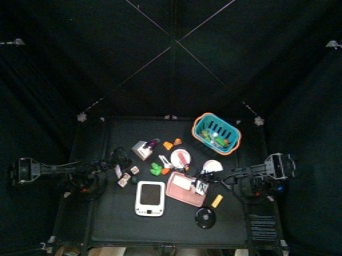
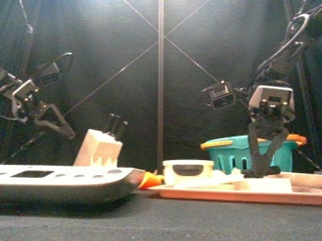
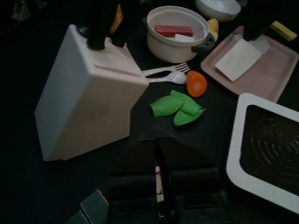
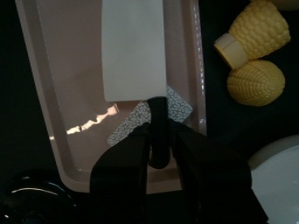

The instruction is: Grab cleaver handle

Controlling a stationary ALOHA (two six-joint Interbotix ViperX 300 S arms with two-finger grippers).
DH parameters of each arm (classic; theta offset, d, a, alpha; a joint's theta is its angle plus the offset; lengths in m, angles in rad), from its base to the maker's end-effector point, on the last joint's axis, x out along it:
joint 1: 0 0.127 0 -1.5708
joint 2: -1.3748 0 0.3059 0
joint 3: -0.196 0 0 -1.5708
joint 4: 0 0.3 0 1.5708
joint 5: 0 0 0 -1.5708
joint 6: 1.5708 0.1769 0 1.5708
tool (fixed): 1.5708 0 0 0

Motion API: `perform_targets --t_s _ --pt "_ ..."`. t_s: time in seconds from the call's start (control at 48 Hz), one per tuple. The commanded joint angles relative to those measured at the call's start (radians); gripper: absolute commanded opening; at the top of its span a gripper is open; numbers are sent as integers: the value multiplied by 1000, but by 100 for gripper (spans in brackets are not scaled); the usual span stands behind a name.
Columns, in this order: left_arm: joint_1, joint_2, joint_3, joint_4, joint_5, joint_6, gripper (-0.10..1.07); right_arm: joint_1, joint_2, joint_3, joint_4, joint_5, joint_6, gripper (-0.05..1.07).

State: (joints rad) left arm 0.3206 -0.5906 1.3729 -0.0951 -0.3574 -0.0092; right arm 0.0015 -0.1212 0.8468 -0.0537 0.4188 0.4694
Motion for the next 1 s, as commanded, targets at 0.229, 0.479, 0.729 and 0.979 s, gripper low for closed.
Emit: perform_targets --t_s 0.229,0.479,0.729,0.979 --pt "-3 2 -12 -2 -5 2 26 -2 -55 -69 -32 48 0 54" --pt "-3 2 -12 0 -5 2 26 2 -66 -87 -58 54 0 54" --pt "-3 2 -12 0 -5 3 26 2 -66 -91 -58 63 0 53" --pt "-61 2 -15 8 -9 5 27 -3 -64 -95 -117 44 0 53"
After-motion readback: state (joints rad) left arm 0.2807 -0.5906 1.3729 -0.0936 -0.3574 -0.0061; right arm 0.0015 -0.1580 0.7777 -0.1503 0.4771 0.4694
